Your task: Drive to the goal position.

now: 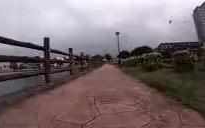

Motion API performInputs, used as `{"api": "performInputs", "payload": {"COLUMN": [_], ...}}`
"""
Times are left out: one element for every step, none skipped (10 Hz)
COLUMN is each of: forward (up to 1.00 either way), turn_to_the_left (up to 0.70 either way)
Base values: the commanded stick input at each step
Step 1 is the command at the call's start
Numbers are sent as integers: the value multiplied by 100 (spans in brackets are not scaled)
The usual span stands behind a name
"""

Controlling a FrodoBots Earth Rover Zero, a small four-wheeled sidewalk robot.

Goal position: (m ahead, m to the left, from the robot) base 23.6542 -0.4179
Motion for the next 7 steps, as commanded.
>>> {"api": "performInputs", "payload": {"forward": [100,100,100,100,100,100,100], "turn_to_the_left": [0,0,0,0,0,0,0]}}
